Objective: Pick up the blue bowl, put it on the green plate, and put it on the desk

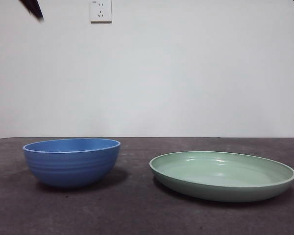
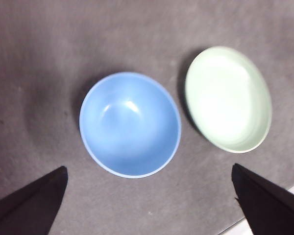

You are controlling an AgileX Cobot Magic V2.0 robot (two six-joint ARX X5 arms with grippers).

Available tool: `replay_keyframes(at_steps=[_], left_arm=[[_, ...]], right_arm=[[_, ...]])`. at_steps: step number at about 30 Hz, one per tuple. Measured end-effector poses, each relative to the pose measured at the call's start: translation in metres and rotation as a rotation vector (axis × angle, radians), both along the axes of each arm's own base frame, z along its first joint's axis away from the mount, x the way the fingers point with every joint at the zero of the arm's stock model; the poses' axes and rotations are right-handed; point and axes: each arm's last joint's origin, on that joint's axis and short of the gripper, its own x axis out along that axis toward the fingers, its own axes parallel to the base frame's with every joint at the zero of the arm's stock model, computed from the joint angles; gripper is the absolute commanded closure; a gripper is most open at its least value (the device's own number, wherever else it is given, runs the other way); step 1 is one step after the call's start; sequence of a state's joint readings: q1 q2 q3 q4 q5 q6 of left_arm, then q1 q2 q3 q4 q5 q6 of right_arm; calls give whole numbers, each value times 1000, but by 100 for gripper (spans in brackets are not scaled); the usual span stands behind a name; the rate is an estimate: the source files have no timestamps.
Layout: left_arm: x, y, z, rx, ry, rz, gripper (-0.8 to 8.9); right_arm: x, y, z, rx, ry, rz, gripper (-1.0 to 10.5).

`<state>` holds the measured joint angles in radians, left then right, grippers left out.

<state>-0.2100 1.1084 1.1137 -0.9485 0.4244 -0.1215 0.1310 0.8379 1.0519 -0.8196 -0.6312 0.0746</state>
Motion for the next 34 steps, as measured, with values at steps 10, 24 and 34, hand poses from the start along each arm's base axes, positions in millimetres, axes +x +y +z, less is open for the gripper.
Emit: replay_keyframes(at_steps=[10, 24, 34], left_arm=[[63, -13, -56, 38, 166, -2, 161], [103, -19, -122, 151, 326, 33, 206], [111, -20, -138, 157, 355, 32, 548]], right_arm=[[0, 0, 0, 11, 2, 17, 347], [0, 0, 0, 11, 1, 17, 347], [0, 0, 0, 11, 1, 17, 347]])
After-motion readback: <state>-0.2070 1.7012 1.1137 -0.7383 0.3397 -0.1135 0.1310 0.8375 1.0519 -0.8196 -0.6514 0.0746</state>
